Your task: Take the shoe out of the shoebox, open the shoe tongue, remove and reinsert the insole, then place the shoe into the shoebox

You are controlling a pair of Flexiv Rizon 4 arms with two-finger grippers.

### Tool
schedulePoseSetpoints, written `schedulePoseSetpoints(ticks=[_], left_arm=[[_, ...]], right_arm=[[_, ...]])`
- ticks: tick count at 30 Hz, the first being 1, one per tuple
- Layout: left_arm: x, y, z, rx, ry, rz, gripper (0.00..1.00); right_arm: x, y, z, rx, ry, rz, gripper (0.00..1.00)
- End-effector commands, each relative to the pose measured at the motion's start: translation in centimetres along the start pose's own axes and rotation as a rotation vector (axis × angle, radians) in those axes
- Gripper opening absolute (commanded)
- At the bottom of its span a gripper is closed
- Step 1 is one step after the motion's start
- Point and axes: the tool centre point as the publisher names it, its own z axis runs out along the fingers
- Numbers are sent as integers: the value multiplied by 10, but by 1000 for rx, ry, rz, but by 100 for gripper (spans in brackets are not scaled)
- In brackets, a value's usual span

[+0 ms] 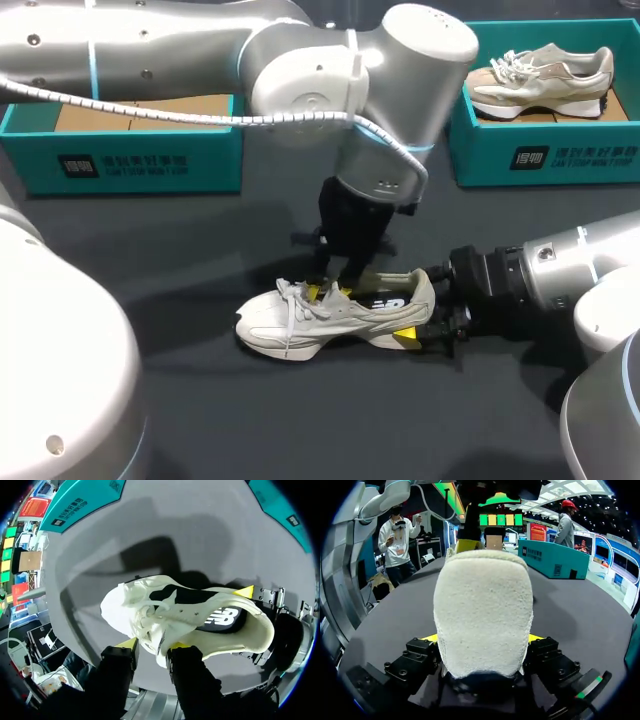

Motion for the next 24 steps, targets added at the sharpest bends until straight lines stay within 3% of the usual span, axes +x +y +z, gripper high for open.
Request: schedulePoseSetpoints(ticks=[1, 2, 8, 11, 13, 20, 22, 24], left_arm=[[-7, 6, 1, 17, 75, -55, 5], [-8, 6, 1, 23, 87, -54, 0], [-12, 7, -1, 27, 131, -37, 0], [-10, 3, -1, 24, 128, -28, 40], [-7, -1, 0, 33, 115, -15, 46], [4, -17, 0, 28, 69, 48, 37], [6, -19, 0, 25, 63, 51, 24], [6, -19, 0, 24, 62, 57, 0]], right_arm=[[-1, -1, 4, 3, -3, 0, 0], [-1, -1, 4, 3, -3, 0, 0], [-1, -1, 4, 3, -3, 0, 0], [-1, -1, 4, 3, -3, 0, 0], [-1, -1, 4, 3, -3, 0, 0], [-1, -1, 4, 3, -3, 0, 0], [-1, -1, 4, 3, -3, 0, 0], [-1, -1, 4, 3, -3, 0, 0]])
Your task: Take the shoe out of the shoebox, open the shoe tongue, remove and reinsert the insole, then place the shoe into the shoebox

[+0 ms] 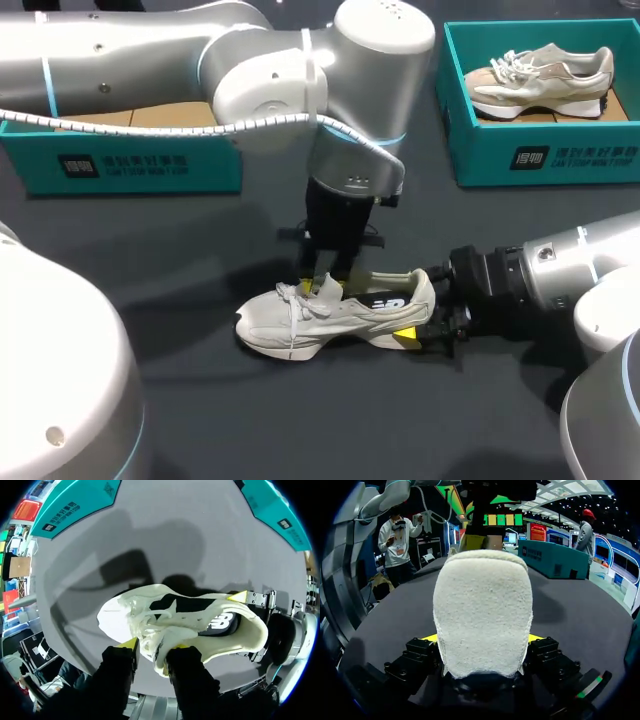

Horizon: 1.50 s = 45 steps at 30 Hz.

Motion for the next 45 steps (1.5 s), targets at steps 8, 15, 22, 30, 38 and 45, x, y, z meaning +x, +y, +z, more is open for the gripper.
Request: schedulePoseSetpoints(ticks=[8, 15, 22, 30, 38, 45], left_arm=[[-7, 3, -1, -11, 122, 14, 0], [-41, 17, -4, 34, 358, -9, 0], [-66, 28, -12, 101, 498, -51, 0], [-81, 29, -11, 146, 578, -105, 0], [-91, 28, 1, 143, 594, -144, 0], [-89, 23, 10, 140, 580, -136, 0]], right_arm=[[-1, -1, 4, 3, -2, 0, 0], [-1, -1, 4, 3, -2, 0, 0], [-1, -1, 4, 3, -2, 0, 0], [-1, -1, 4, 3, -2, 0, 0], [-1, -1, 4, 3, -2, 0, 0], [-1, -1, 4, 3, -2, 0, 0]])
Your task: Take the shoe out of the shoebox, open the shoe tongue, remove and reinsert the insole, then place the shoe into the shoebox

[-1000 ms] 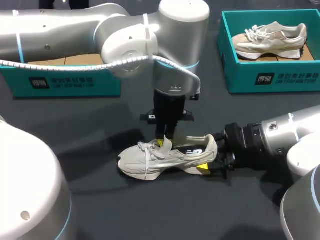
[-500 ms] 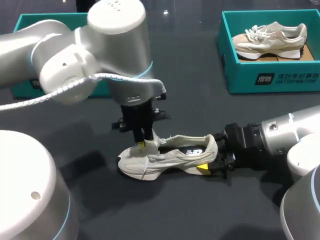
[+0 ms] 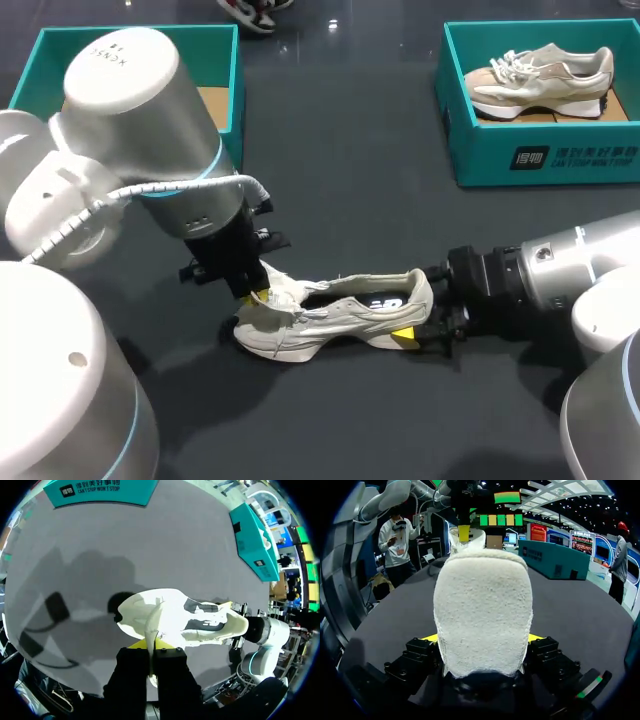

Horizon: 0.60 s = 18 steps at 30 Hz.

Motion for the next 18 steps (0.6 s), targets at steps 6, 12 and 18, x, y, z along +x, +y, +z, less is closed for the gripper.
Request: schedulePoseSetpoints(ticks=[6, 12, 18], left_arm=[[-11, -6, 19, -54, 110, 48, 0], [-13, -12, 28, -78, 91, 34, 0], [-16, -13, 29, -84, 53, 40, 2]], right_arm=[[-1, -3, 2, 4, -3, 1, 0], [-1, -3, 2, 4, -3, 1, 0], [-1, -3, 2, 4, -3, 1, 0]])
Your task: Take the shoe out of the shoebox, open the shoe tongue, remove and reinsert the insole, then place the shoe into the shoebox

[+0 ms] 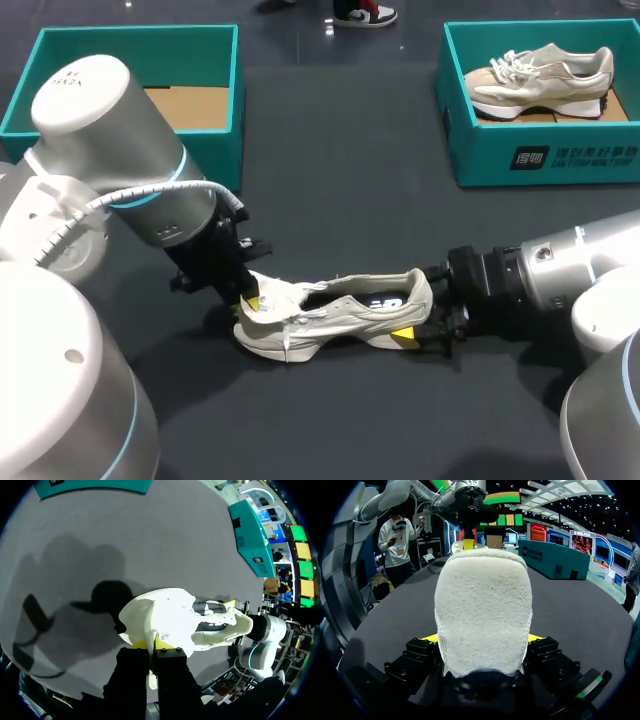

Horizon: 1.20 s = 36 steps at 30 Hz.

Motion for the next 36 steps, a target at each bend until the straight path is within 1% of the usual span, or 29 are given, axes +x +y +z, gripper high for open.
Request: schedulePoseSetpoints(ticks=[1, 4, 7, 8, 13, 18, 23, 25, 29, 32, 36], left_arm=[[2, -2, -1, -6, -38, 5, 6], [0, -4, 2, -17, -70, 5, 18], [-2, -5, 5, -22, -101, -1, 26], [-3, -5, 5, -22, -104, -2, 27], [-5, -5, 5, -23, -128, -10, 38], [-7, -5, 5, -21, -161, -10, 43], [-7, 0, -9, 3, -173, 8, 45], [-6, 2, -13, 18, -204, 13, 49], [-7, 2, -15, 21, -227, 15, 51], [-6, 2, -24, 28, -210, 28, 50], [3, 3, -42, 57, -187, 59, 49]], right_arm=[[-1, -3, 2, 3, -3, 0, 0], [-1, -3, 2, 3, -3, 0, 0], [-1, -3, 2, 3, -3, 0, 0], [-1, -3, 2, 3, -3, 0, 0], [-1, -3, 2, 3, -3, 0, 0], [-1, -3, 2, 3, -3, 0, 0], [-1, -3, 2, 3, -3, 0, 0], [-1, -3, 2, 3, -3, 0, 0], [-1, -3, 2, 3, -3, 0, 0], [-1, -3, 2, 3, -3, 0, 0], [-1, -3, 2, 3, -3, 0, 0]])
